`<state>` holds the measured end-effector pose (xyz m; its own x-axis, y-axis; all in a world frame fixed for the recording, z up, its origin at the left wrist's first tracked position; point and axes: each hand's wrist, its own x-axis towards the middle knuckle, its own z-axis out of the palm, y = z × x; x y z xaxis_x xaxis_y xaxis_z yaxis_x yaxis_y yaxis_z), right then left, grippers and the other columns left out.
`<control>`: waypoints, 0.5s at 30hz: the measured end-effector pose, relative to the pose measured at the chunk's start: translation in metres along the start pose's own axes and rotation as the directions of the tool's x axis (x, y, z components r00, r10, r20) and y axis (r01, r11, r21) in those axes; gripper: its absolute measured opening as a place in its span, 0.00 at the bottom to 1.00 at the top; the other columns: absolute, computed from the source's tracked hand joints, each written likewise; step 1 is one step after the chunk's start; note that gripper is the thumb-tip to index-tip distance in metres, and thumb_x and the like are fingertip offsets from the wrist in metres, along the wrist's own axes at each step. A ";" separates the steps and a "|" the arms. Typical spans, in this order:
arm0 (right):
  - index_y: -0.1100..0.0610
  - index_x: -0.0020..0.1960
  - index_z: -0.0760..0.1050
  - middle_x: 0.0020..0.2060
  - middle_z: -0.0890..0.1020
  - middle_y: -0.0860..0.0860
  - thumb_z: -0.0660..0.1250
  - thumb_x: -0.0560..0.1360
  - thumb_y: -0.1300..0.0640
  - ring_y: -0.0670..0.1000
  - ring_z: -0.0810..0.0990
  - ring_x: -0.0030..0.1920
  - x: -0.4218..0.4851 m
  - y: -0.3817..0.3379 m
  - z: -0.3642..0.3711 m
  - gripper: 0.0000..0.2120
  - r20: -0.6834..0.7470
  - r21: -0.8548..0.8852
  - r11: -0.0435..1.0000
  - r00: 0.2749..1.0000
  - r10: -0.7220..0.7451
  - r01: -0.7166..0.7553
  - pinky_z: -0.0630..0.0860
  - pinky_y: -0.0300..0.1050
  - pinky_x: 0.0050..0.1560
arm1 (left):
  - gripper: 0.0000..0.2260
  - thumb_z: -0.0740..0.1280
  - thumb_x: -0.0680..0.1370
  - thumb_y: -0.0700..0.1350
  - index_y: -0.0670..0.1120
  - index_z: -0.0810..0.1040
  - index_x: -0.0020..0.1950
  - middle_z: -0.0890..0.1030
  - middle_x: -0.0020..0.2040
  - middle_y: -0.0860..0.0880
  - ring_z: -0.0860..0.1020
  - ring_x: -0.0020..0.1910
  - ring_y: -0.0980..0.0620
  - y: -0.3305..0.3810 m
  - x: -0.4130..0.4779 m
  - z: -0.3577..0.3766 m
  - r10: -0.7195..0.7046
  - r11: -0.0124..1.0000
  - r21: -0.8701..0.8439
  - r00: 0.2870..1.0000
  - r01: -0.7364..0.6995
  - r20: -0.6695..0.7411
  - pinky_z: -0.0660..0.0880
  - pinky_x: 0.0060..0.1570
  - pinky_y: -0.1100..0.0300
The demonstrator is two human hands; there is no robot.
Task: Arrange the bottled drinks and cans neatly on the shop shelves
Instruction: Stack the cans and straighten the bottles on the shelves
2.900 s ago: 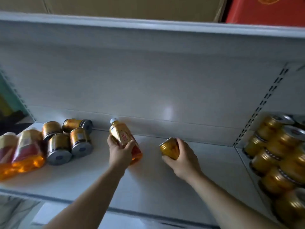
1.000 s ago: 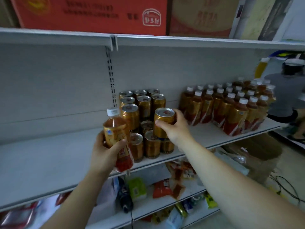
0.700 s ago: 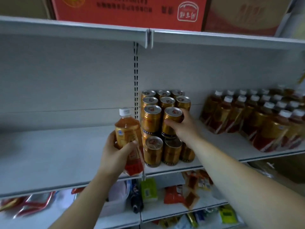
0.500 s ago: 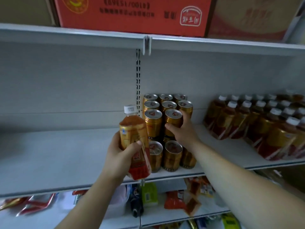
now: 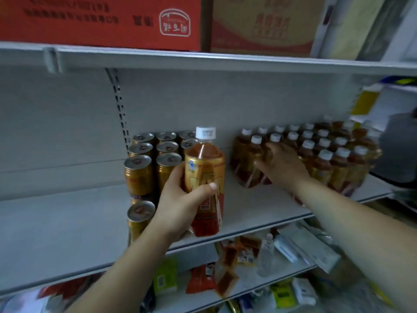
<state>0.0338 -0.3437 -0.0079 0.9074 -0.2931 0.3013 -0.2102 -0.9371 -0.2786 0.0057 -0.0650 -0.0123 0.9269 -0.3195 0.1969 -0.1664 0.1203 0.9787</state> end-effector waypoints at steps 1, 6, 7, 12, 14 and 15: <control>0.55 0.74 0.62 0.73 0.65 0.57 0.61 0.76 0.38 0.59 0.61 0.72 0.005 0.026 -0.010 0.33 -0.007 -0.095 0.995 1.000 0.021 -0.022 0.60 0.52 0.71 | 0.20 0.75 0.65 0.47 0.57 0.73 0.54 0.83 0.47 0.54 0.82 0.47 0.57 -0.005 0.006 0.021 -0.002 1.000 0.014 1.000 0.002 0.022 0.77 0.46 0.60; 0.49 0.76 0.57 0.76 0.58 0.56 0.57 0.75 0.33 0.61 0.56 0.74 0.025 0.132 -0.051 0.35 0.063 -0.313 0.944 0.989 0.134 -0.108 0.57 0.59 0.72 | 0.18 0.75 0.69 0.41 0.56 0.72 0.50 0.81 0.48 0.54 0.80 0.47 0.56 -0.042 0.040 0.129 -0.076 0.994 0.083 0.996 0.072 0.042 0.76 0.43 0.65; 0.48 0.76 0.56 0.77 0.56 0.55 0.56 0.74 0.32 0.61 0.55 0.75 0.027 0.146 -0.053 0.36 0.126 -0.304 0.948 0.982 0.139 -0.095 0.56 0.59 0.72 | 0.18 0.76 0.69 0.40 0.57 0.72 0.49 0.81 0.47 0.55 0.80 0.47 0.57 -0.051 0.048 0.146 -0.087 0.991 0.101 0.995 0.082 0.045 0.75 0.42 0.66; 0.42 0.77 0.51 0.78 0.51 0.49 0.52 0.72 0.26 0.59 0.51 0.76 0.048 0.180 -0.058 0.38 0.278 -0.334 0.941 0.959 0.048 0.050 0.53 0.62 0.73 | 0.26 0.75 0.68 0.36 0.58 0.70 0.56 0.80 0.49 0.55 0.78 0.47 0.60 -0.088 0.076 0.199 -0.166 0.974 0.159 0.986 0.160 0.025 0.76 0.46 0.62; 0.39 0.76 0.47 0.78 0.50 0.48 0.52 0.69 0.23 0.60 0.48 0.77 0.059 0.186 -0.057 0.41 0.293 -0.338 0.936 0.956 0.005 0.099 0.50 0.65 0.72 | 0.28 0.75 0.67 0.36 0.57 0.69 0.59 0.80 0.50 0.54 0.79 0.50 0.56 -0.101 0.087 0.212 -0.190 0.968 0.162 0.982 0.191 -0.017 0.77 0.51 0.55; 0.39 0.77 0.45 0.78 0.48 0.48 0.52 0.68 0.23 0.59 0.47 0.77 0.063 0.189 -0.055 0.42 0.304 -0.328 0.938 0.952 -0.010 0.114 0.50 0.65 0.73 | 0.28 0.75 0.67 0.35 0.56 0.69 0.60 0.80 0.51 0.53 0.79 0.50 0.56 -0.107 0.091 0.217 -0.198 0.967 0.158 0.980 0.201 -0.031 0.77 0.51 0.54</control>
<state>0.0315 -0.5503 0.0088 0.9771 -0.2125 0.0120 -0.2128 -0.9744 0.0727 0.0348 -0.3109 -0.0865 0.9515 -0.3075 -0.0031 -0.0279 -0.0961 0.9950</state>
